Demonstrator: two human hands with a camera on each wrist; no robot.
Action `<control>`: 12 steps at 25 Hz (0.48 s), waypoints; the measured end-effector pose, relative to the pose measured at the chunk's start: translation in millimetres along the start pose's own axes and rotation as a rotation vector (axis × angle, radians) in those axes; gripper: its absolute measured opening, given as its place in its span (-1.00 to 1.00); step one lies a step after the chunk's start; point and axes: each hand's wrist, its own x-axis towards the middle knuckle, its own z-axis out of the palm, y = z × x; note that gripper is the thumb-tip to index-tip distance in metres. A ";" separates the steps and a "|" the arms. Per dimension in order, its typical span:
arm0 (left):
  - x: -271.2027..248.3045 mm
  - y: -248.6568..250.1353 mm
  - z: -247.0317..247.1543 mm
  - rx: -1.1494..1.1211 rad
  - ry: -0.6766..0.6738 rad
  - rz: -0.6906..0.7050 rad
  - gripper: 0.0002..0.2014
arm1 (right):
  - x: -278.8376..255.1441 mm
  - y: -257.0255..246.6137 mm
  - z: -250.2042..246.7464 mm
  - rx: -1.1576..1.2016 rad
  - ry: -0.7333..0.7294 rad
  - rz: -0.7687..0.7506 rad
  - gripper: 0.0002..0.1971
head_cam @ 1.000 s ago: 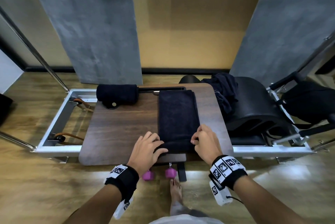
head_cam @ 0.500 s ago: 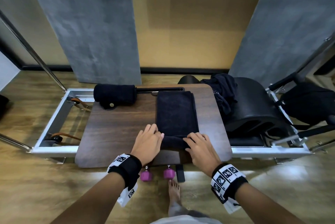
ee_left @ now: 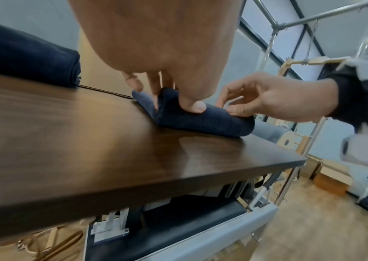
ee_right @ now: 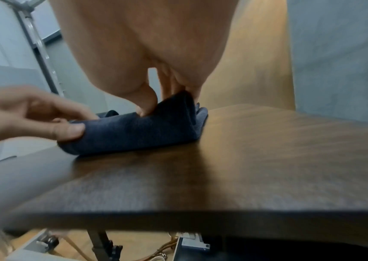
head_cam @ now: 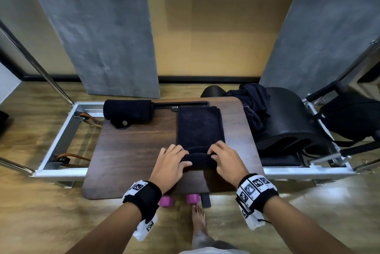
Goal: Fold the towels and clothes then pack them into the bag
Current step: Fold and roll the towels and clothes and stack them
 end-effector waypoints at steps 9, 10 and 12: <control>29.0 -3.0 -3.4 0.093 -0.010 -0.112 -0.71 | 7.1 -1.2 1.9 -0.181 -0.072 -0.136 -0.59; 29.4 -3.7 -4.6 0.071 0.011 -0.100 -0.69 | 10.1 -0.6 1.3 -0.134 -0.074 -0.113 -0.62; 28.2 -4.8 -8.1 -0.043 0.064 -0.074 -0.69 | 16.4 -0.3 -1.4 -0.026 -0.059 -0.042 -0.63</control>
